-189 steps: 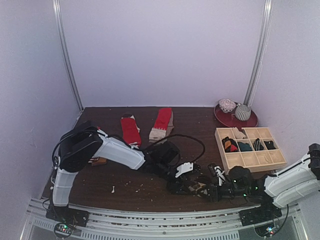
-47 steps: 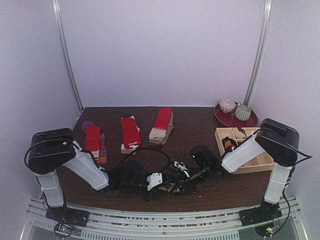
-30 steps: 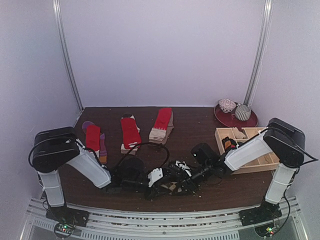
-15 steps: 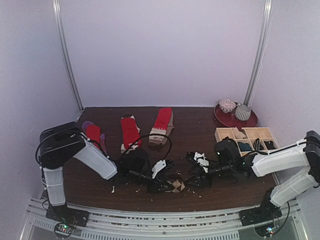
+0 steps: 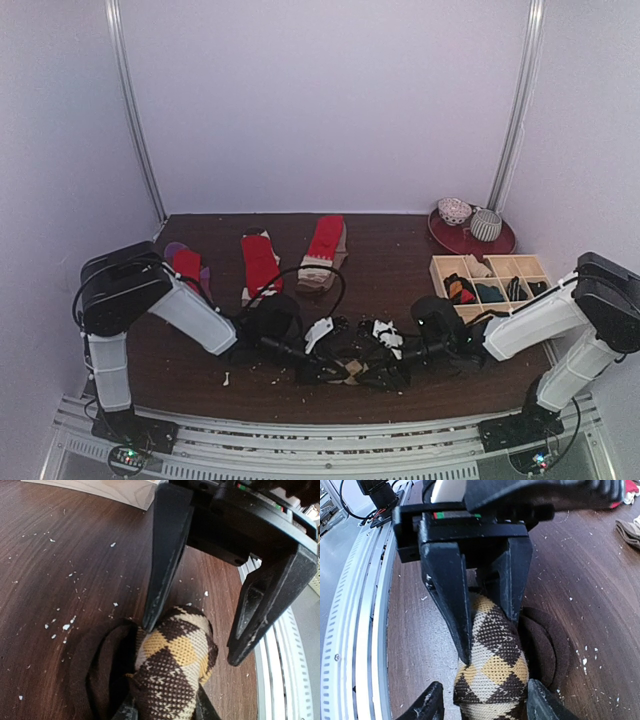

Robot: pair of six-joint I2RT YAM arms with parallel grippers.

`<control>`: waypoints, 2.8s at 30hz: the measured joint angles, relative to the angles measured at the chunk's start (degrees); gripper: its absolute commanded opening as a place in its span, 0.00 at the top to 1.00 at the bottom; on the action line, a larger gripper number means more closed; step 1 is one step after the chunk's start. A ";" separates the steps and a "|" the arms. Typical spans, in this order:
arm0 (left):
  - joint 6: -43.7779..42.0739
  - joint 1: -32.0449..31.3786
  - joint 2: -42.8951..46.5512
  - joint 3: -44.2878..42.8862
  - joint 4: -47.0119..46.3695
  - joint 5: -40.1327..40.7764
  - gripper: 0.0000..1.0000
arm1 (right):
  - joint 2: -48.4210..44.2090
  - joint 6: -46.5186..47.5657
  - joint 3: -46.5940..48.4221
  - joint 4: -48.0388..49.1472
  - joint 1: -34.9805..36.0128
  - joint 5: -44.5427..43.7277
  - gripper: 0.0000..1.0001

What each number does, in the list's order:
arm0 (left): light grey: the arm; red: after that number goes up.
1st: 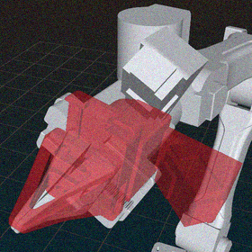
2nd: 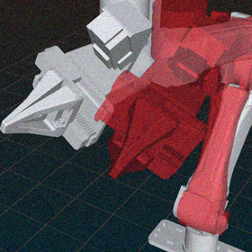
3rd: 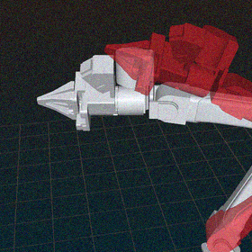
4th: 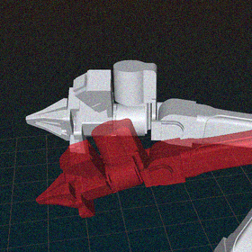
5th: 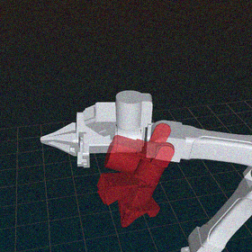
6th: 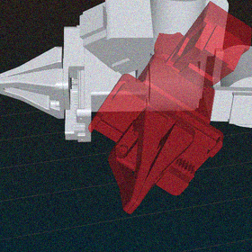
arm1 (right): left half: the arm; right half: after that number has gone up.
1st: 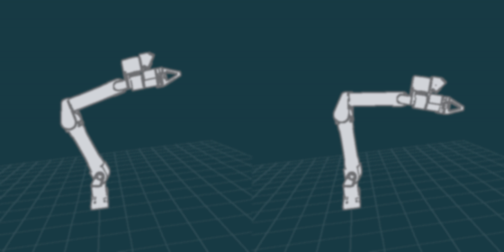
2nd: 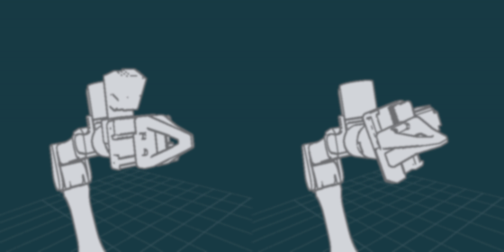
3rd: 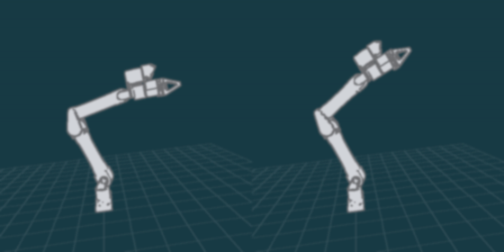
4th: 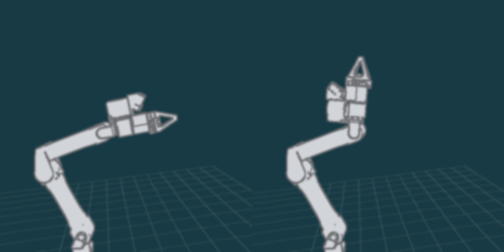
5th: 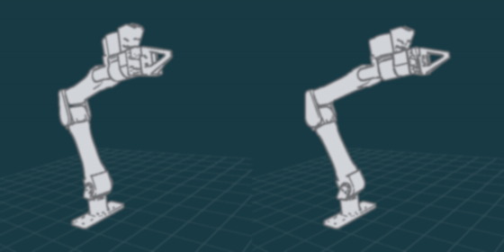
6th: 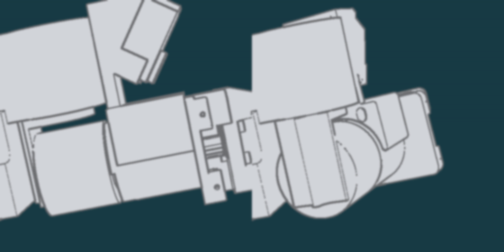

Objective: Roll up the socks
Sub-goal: Roll a pair of socks at the center of the board.

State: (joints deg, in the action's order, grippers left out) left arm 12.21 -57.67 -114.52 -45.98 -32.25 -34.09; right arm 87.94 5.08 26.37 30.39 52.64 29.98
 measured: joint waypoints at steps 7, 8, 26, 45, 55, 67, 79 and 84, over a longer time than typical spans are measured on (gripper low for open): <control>-0.02 0.28 -0.63 -1.14 0.94 -1.01 0.94 | 3.37 -3.17 0.46 2.16 0.02 -0.31 0.68; -0.02 0.33 -0.68 -1.22 1.03 -1.11 0.84 | 3.80 -3.69 0.66 2.25 0.00 -0.28 0.70; -11.32 -0.39 21.40 16.85 -0.85 25.75 0.02 | 10.71 -16.06 10.05 -8.68 -5.46 9.92 0.72; -26.05 -0.28 12.72 7.04 -11.65 9.29 0.13 | 14.82 -9.42 22.16 -30.47 -7.65 14.49 0.72; -25.73 0.50 5.40 5.53 -6.91 8.13 0.36 | 15.30 -8.15 22.56 -31.34 -8.17 15.67 0.71; -24.22 1.36 3.17 2.95 -5.05 5.31 0.75 | 15.61 -7.91 22.91 -32.22 -8.35 15.96 0.71; -17.90 1.88 2.54 4.20 -7.93 4.11 1.00 | 16.44 -7.91 24.59 -34.25 -8.66 16.11 0.59; -11.65 1.86 2.54 9.11 -15.30 6.75 1.00 | 11.08 -8.70 20.46 -28.74 -8.28 9.68 0.46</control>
State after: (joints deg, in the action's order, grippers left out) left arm 0.56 -55.81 -111.98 -36.86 -47.55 -27.33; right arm 99.02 -3.62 46.83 1.65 44.36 39.66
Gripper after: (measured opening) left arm 0.103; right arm 0.481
